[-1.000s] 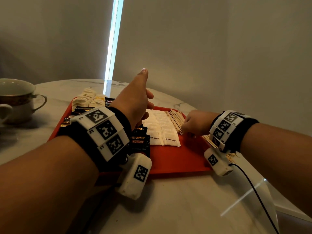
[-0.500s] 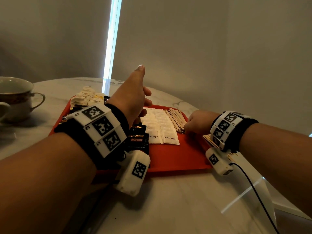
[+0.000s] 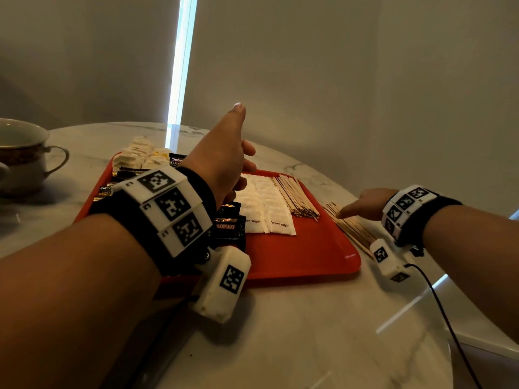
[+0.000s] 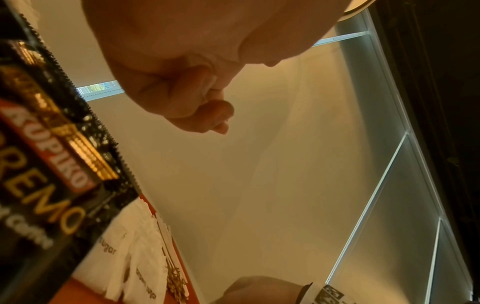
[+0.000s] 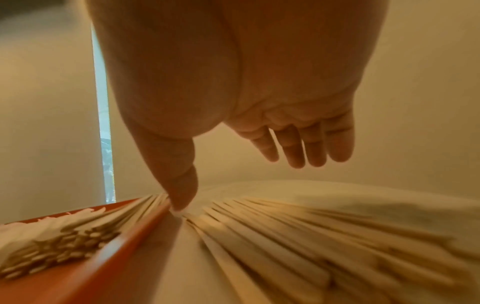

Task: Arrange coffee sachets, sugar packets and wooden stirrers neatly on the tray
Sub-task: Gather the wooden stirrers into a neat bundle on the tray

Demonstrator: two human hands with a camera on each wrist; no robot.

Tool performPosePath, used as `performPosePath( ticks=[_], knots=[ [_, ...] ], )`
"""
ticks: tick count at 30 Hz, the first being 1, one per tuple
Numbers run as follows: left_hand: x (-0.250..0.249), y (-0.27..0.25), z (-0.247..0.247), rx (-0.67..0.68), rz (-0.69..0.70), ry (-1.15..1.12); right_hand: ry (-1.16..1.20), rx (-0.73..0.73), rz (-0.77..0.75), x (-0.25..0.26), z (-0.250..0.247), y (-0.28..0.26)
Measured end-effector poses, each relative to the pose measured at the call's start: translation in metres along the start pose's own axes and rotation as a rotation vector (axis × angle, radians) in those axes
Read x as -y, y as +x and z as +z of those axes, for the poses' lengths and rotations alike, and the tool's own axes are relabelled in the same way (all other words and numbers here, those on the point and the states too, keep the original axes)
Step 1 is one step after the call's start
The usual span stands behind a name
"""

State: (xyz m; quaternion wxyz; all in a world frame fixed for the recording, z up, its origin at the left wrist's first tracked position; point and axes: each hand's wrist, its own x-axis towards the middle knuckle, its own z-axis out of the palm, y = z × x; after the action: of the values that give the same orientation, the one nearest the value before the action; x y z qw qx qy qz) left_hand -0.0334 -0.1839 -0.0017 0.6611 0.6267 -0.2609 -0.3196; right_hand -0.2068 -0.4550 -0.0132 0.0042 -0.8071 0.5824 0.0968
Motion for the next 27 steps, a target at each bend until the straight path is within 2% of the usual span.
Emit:
performPosePath(
  ticks=[6,10,18,27],
  knots=[
    [0.002,0.003,-0.001,-0.01,0.004,-0.006,0.091,0.107,0.062,-0.004,0.016,0.008],
    [0.003,0.004,-0.001,-0.019,0.004,0.005,0.109,0.085,0.052,-0.005,0.014,0.013],
    [0.005,0.005,-0.001,-0.027,0.006,0.01,-0.044,-0.021,-0.014,0.002,0.014,0.003],
    [0.002,0.002,0.0,-0.017,-0.001,-0.003,-0.084,-0.012,-0.032,0.006,0.021,-0.005]
  ],
)
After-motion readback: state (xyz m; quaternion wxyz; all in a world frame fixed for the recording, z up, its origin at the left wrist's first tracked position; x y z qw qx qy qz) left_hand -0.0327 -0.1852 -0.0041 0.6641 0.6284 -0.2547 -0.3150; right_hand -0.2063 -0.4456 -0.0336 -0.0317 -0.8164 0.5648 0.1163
